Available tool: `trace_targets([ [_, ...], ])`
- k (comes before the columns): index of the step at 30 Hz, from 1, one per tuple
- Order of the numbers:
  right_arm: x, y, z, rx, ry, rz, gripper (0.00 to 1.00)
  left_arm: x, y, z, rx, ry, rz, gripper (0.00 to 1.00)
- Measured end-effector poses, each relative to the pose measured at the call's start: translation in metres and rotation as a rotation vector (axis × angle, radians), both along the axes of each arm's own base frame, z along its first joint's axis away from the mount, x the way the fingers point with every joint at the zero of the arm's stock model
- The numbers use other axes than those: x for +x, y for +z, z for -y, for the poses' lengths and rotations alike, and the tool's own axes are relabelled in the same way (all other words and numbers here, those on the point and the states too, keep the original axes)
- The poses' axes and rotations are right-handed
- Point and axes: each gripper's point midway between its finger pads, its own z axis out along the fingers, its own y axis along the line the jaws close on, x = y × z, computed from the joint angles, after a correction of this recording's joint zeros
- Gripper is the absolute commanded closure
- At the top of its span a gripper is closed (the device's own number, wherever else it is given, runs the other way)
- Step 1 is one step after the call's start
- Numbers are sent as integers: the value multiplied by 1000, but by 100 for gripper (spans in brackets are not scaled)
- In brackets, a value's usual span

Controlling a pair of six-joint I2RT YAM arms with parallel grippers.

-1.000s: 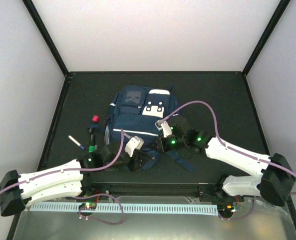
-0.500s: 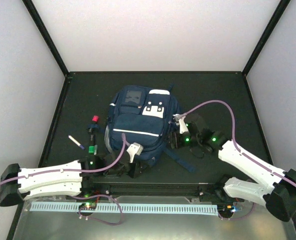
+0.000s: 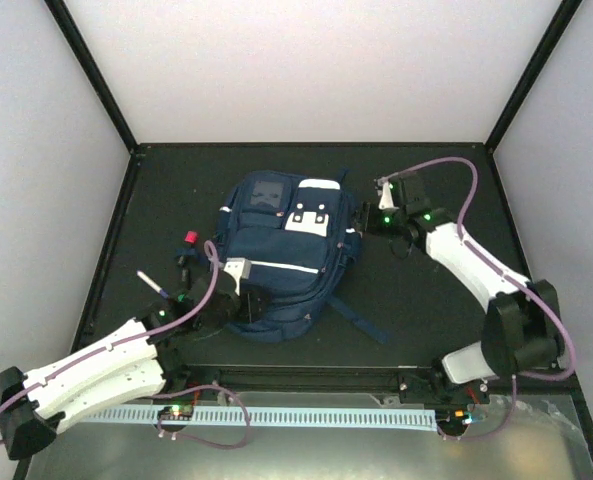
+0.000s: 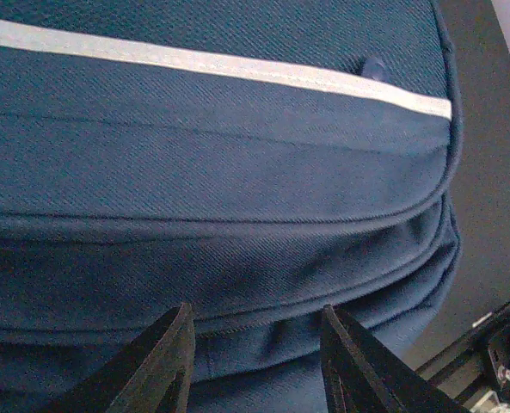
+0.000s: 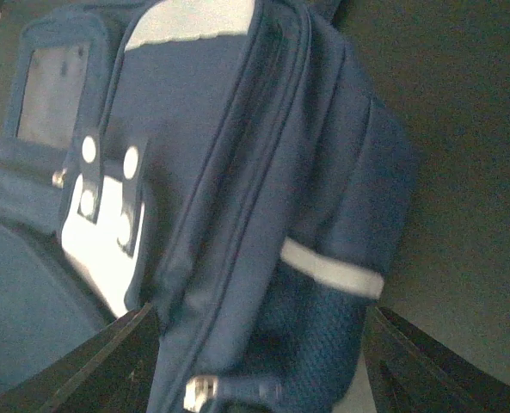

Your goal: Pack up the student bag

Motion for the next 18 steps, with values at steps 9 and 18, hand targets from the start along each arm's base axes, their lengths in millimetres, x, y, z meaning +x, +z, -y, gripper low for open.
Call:
trace_targets([
  [9, 55, -21, -30, 74, 39, -59, 43, 15, -19, -16, -9, 45, -53, 58],
  [18, 67, -50, -54, 187, 83, -162, 86, 36, -29, -19, -46, 71, -63, 60],
])
